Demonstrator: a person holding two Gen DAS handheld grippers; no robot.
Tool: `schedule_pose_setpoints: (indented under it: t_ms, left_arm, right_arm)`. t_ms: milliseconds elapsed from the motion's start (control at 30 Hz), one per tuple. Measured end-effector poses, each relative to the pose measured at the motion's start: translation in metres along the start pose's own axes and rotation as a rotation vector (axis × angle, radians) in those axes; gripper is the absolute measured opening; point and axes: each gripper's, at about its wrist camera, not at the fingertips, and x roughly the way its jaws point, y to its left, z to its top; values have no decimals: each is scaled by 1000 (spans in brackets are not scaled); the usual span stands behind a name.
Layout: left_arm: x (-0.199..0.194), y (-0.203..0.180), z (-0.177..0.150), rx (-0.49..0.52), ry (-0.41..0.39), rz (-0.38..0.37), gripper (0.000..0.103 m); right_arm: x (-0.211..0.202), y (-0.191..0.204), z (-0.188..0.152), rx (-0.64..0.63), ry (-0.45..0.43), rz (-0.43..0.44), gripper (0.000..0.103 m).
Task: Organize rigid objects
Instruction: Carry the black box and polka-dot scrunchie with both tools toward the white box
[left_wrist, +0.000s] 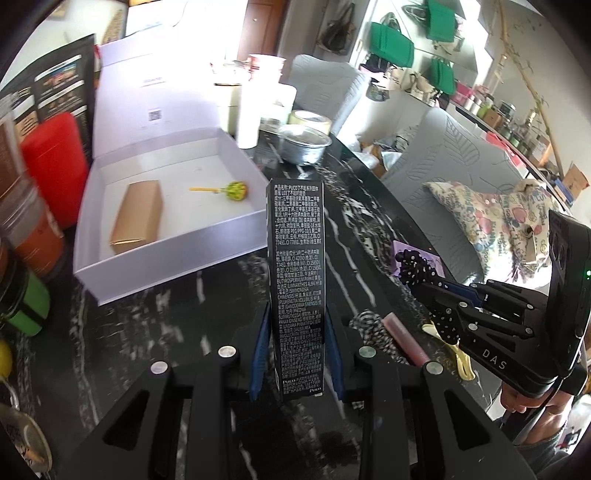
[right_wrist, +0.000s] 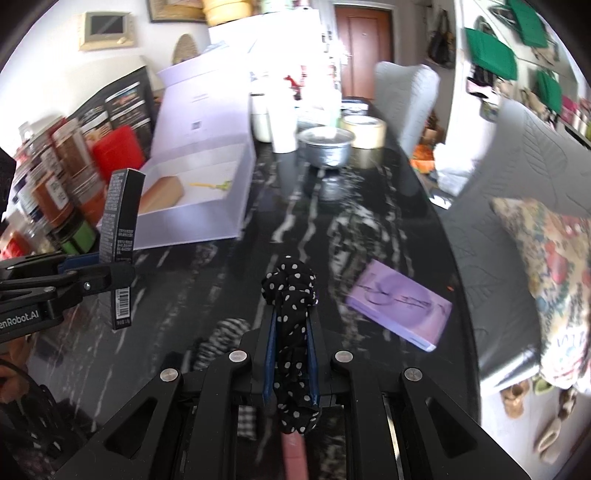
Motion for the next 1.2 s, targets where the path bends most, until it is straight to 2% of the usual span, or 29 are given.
schedule_pose_setpoints:
  t_ms: [733, 900, 1200]
  left_arm:
    - [-60, 66, -41, -162, -91, 133, 28]
    - [-64, 75, -39, -181, -104, 143, 28]
    - [-58, 88, -19, -186, -110, 133, 28]
  right_arm:
    - [10, 109, 12, -215, -14, 200, 14]
    - [14, 125, 13, -242, -7, 234, 14]
    - [19, 136, 29, -256, -10, 234, 14]
